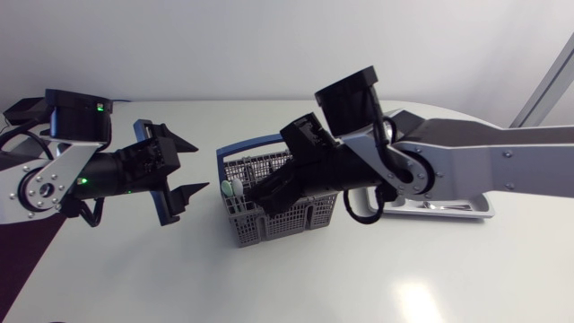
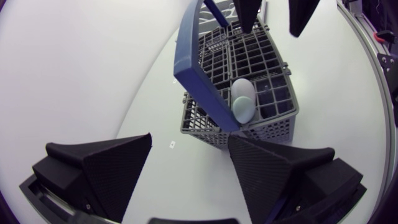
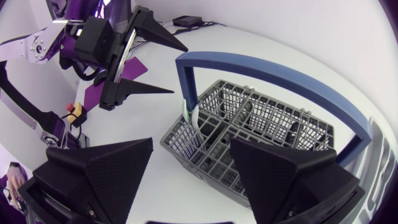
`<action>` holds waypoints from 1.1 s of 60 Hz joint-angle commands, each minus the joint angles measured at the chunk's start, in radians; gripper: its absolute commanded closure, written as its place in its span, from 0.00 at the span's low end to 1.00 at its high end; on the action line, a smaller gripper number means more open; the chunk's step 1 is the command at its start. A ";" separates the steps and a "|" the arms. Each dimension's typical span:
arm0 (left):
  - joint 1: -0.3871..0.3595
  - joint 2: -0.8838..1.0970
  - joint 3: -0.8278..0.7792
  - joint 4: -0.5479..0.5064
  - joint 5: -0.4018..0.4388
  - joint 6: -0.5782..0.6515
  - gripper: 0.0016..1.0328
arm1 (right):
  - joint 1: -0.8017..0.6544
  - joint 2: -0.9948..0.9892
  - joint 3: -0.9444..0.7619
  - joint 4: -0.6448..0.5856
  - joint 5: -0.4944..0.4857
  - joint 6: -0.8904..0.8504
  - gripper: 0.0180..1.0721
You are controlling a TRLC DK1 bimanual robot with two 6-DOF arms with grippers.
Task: Unload the cutlery basket into the drawer organizer.
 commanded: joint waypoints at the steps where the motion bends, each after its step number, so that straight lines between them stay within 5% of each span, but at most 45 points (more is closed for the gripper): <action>1: 0.031 -0.034 -0.034 -0.025 0.051 -0.017 0.09 | 0.040 0.045 0.031 0.039 0.029 0.045 0.19; 28: 0.159 -0.049 0.031 -0.443 0.413 0.048 0.10 | 0.093 0.149 0.045 0.185 0.158 0.067 0.32; 66: 0.157 0.087 0.040 -0.371 0.445 0.089 0.10 | 0.054 0.195 0.030 0.272 0.141 0.082 0.66</action>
